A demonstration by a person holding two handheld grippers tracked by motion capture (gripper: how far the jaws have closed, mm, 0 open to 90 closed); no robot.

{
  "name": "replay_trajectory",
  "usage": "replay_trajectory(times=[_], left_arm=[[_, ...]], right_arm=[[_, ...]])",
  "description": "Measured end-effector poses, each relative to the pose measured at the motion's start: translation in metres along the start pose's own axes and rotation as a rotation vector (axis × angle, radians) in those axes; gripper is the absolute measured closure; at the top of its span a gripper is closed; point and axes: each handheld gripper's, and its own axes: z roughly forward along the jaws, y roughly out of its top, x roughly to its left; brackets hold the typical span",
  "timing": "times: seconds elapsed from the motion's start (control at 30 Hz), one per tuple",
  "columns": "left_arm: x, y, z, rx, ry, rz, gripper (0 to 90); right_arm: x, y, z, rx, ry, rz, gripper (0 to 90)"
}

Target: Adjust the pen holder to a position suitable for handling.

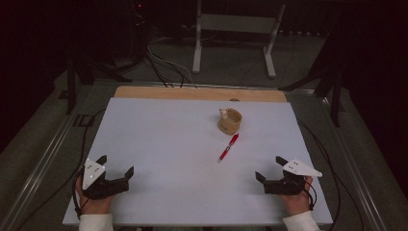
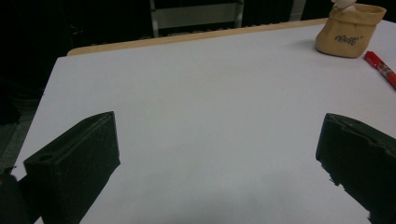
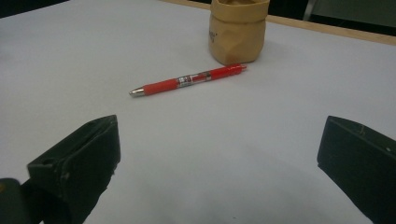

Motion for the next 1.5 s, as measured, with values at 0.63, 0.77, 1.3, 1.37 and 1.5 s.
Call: replay_trajectory(times=[0.63, 0.77, 1.3, 1.37, 1.5], left_arm=[[-0.001, -0.002, 0.002, 0.011, 0.009, 0.004, 0.1], [-0.001, -0.003, 0.002, 0.015, 0.011, 0.0, 0.1], [-0.002, -0.004, 0.006, 0.029, 0.009, 0.004, 0.1], [-0.001, -0.004, 0.006, 0.029, 0.01, 0.003, 0.1], [-0.001, -0.004, 0.006, 0.031, 0.01, 0.003, 0.1]], right_arm=[[-0.001, 0.008, 0.0, -0.023, -0.011, 0.045, 0.0], [0.001, 0.015, 0.002, -0.028, -0.006, 0.045, 0.0], [0.0, 0.039, 0.02, -0.019, -0.005, 0.049, 0.0], [0.0, 0.042, 0.023, -0.015, -0.008, 0.046, 0.0], [-0.001, 0.046, 0.029, -0.003, -0.007, 0.054, 0.0]])
